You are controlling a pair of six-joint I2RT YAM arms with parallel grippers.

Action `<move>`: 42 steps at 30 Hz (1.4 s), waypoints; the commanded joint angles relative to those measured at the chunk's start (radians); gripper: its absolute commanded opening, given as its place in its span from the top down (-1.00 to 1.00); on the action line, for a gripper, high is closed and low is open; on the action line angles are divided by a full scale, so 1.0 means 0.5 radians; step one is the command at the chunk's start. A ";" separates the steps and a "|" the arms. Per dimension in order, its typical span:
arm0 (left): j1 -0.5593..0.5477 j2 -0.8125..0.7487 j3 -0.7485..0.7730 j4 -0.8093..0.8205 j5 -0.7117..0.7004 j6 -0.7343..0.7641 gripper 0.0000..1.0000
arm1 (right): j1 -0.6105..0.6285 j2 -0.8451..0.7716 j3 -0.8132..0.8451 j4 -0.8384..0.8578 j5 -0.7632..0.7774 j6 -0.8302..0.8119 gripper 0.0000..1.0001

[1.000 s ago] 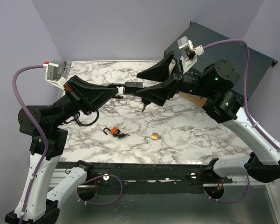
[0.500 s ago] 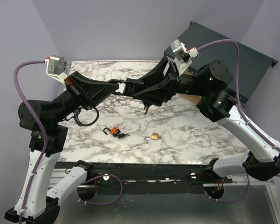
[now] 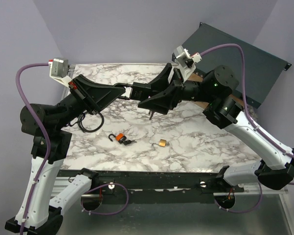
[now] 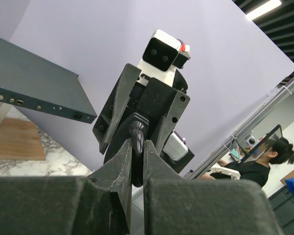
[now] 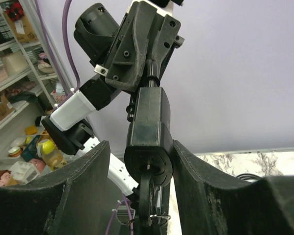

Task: Lock with the key
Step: Pick up the lock from the center of the board.

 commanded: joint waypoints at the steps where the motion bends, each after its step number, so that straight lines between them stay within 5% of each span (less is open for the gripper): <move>1: 0.002 -0.022 0.025 0.132 -0.097 -0.008 1.00 | 0.008 -0.068 -0.064 0.067 0.036 0.037 -0.11; 14: 0.002 -0.028 -0.008 0.123 -0.106 -0.002 1.00 | 0.008 -0.117 -0.118 0.255 0.107 0.153 -0.11; 42: 0.001 -0.032 -0.051 0.135 -0.118 0.004 1.00 | 0.011 -0.047 -0.124 0.125 0.234 0.106 0.06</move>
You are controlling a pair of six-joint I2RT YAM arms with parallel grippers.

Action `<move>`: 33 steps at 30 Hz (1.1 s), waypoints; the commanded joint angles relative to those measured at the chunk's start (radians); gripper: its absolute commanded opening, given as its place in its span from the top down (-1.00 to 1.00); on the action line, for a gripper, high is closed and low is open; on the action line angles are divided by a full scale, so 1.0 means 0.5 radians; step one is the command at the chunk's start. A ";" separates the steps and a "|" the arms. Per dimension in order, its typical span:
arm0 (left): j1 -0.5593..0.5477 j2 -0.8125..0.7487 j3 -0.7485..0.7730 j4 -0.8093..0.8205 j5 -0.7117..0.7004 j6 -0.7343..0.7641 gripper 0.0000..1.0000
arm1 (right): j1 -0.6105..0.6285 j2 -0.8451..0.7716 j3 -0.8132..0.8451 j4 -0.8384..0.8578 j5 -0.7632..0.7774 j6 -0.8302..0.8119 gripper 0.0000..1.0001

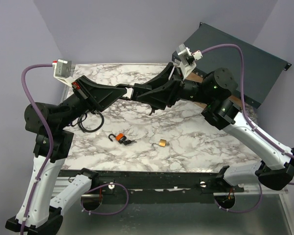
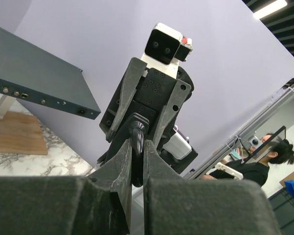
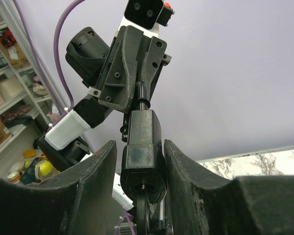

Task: Lock with the key
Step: Pick up the lock from the center of the board.

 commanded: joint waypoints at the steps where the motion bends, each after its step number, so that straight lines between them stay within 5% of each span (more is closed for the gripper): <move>1: 0.002 -0.017 0.026 0.133 -0.118 -0.001 1.00 | 0.010 -0.036 -0.018 -0.031 0.048 -0.058 0.05; 15: 0.005 -0.015 0.034 0.132 -0.124 -0.007 1.00 | 0.008 -0.074 -0.056 -0.046 0.081 -0.093 -0.04; 25: 0.004 -0.015 0.031 0.129 -0.118 -0.010 1.00 | 0.009 -0.060 -0.048 -0.053 0.089 -0.092 0.11; 28: 0.003 -0.017 0.019 0.132 -0.112 -0.007 1.00 | 0.010 -0.063 -0.035 -0.061 0.103 -0.088 0.24; 33: 0.003 -0.034 -0.005 0.090 -0.066 0.064 1.00 | 0.010 -0.080 -0.019 -0.093 0.137 -0.060 0.93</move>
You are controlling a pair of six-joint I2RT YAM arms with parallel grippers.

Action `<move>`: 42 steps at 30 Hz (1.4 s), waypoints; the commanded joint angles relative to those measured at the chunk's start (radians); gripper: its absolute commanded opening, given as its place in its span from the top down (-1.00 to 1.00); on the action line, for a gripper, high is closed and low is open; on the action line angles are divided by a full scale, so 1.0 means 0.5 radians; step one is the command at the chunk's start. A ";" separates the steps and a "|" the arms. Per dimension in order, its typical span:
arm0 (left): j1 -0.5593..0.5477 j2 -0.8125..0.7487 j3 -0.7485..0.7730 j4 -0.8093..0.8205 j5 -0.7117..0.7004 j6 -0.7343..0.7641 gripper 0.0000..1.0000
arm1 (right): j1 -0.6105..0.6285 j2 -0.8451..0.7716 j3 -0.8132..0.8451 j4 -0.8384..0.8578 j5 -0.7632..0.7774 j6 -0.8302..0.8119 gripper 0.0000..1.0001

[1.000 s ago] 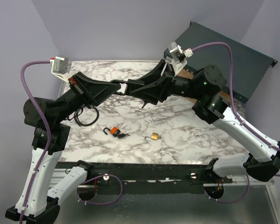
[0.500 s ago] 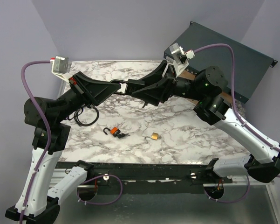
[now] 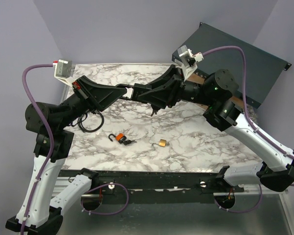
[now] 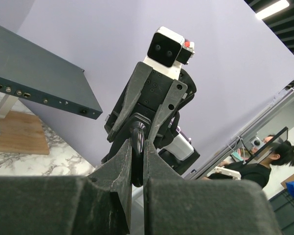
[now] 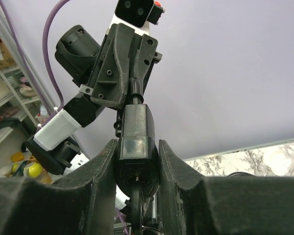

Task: Lock with the key
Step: Pick up the lock from the center of the board.

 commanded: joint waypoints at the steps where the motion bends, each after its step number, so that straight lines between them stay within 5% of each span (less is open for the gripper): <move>1: 0.003 -0.040 0.015 0.034 -0.039 0.092 1.00 | 0.008 -0.043 0.026 -0.052 0.057 0.017 0.98; 6: 0.002 -0.078 0.030 -0.381 -0.017 0.381 0.54 | 0.008 -0.120 -0.043 -0.087 0.101 0.043 0.99; 11: 0.004 -0.120 0.030 -0.706 -0.047 0.649 0.36 | 0.009 -0.161 -0.095 -0.160 0.140 0.043 0.99; 25: 0.003 -0.096 0.125 -1.014 0.127 0.965 0.49 | 0.008 -0.254 -0.137 -0.248 -0.042 0.163 0.99; 42: 0.002 -0.133 0.145 -1.000 0.354 1.027 0.58 | 0.009 -0.197 -0.097 -0.298 -0.159 0.217 0.99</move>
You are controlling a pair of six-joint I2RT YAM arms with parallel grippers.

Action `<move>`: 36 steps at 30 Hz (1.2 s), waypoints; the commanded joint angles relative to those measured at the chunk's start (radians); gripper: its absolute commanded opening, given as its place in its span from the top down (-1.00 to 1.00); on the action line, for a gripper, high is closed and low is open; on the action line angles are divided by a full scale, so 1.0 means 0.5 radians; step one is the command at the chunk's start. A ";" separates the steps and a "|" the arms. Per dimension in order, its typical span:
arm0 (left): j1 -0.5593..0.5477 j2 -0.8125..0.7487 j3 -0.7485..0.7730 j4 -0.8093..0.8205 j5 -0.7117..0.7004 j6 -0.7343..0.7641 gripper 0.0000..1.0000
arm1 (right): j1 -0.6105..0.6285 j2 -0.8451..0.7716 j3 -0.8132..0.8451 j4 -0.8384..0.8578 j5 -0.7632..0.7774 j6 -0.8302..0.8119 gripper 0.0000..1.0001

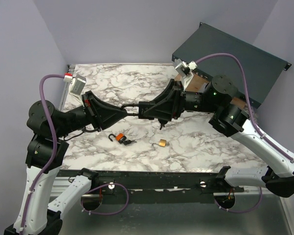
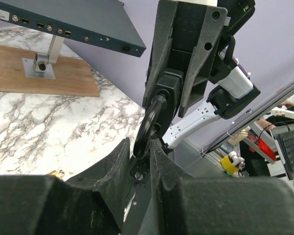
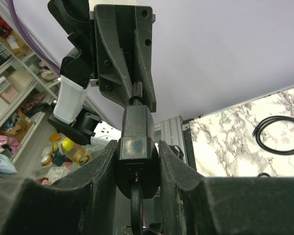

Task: Lock with the key
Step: Pick up the lock from the center of the board, then lock the lock.

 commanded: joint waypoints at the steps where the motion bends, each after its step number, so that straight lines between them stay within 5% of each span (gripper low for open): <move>1: 0.002 -0.026 0.052 -0.009 0.102 0.056 0.58 | 0.008 -0.010 0.075 0.113 -0.068 0.041 0.99; 9: 0.001 0.000 0.042 0.026 0.138 0.034 0.62 | 0.009 -0.004 0.070 0.105 -0.078 0.035 0.99; 19: 0.002 0.023 -0.059 0.186 0.179 -0.059 1.00 | 0.010 0.020 0.072 0.101 -0.093 0.034 0.99; 36: -0.150 0.039 -0.176 0.308 0.123 -0.041 1.00 | 0.016 0.063 0.043 0.246 -0.143 0.136 0.99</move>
